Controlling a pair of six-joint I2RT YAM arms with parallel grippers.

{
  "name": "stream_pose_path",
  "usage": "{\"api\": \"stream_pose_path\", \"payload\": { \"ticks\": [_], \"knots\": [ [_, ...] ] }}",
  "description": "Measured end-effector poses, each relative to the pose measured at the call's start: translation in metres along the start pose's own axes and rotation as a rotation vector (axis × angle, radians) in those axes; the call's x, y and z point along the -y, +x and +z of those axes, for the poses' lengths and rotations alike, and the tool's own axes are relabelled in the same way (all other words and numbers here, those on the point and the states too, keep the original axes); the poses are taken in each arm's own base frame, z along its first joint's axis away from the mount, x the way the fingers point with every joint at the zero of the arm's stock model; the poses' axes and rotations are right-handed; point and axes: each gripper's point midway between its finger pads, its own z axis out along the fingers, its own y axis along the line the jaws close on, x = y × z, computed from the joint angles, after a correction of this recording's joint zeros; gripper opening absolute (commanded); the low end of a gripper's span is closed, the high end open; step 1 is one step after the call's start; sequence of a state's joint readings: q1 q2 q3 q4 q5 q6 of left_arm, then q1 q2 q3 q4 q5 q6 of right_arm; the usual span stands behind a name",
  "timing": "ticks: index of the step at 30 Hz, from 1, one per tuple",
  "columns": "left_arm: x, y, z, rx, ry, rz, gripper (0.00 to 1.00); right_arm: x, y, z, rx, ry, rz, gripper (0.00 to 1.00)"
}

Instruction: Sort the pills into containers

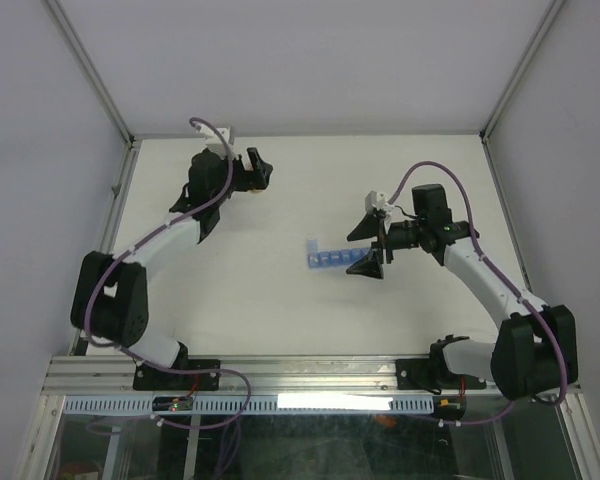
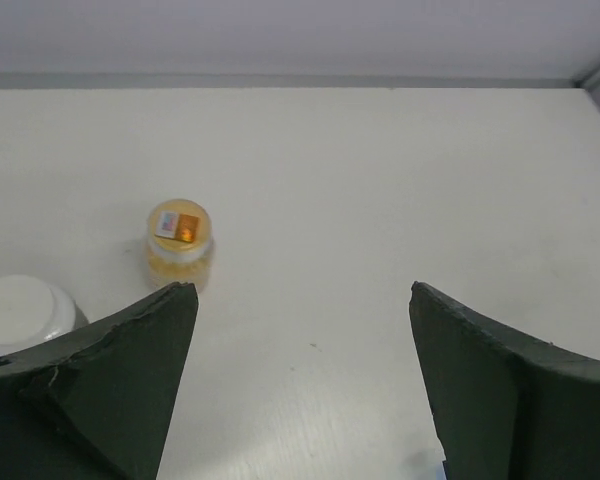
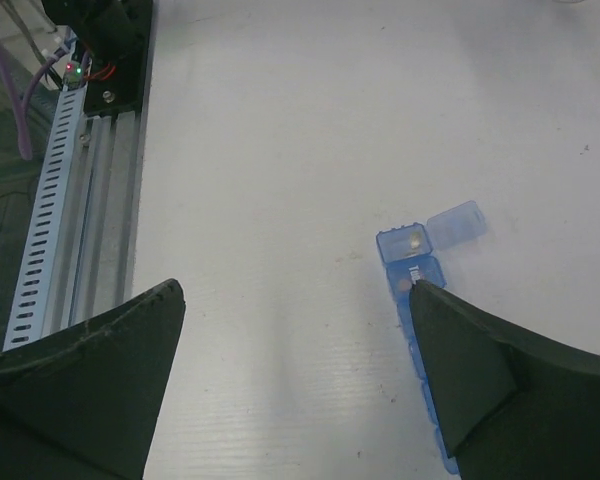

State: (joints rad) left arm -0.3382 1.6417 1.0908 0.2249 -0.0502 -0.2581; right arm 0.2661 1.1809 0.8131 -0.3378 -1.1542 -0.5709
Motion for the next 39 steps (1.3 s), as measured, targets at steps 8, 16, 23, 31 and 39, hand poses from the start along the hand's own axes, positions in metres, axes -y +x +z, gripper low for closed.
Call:
{"api": "stream_pose_path", "payload": {
  "ticks": [8,16,23,31,39],
  "knots": [
    [0.071,0.020,-0.104,0.033,0.463,-0.076,0.77,-0.005,0.059,0.029,-0.268,-0.181,-0.223,0.86],
    [0.068,0.115,-0.127,-0.227,0.532,-0.216,0.59,0.026,0.118,0.039,-0.514,-0.155,-0.292,0.80],
    [0.061,0.152,-0.116,-0.342,0.507,-0.267,0.55,0.064,0.130,0.042,-0.599,-0.075,-0.316,0.77],
    [0.055,0.174,-0.107,-0.419,0.471,-0.292,0.54,0.078,0.131,0.038,-0.614,-0.032,-0.307,0.74],
    [0.055,0.175,-0.079,-0.455,0.423,-0.285,0.48,0.090,0.147,0.040,-0.661,-0.014,-0.261,0.65]
  ]
}}
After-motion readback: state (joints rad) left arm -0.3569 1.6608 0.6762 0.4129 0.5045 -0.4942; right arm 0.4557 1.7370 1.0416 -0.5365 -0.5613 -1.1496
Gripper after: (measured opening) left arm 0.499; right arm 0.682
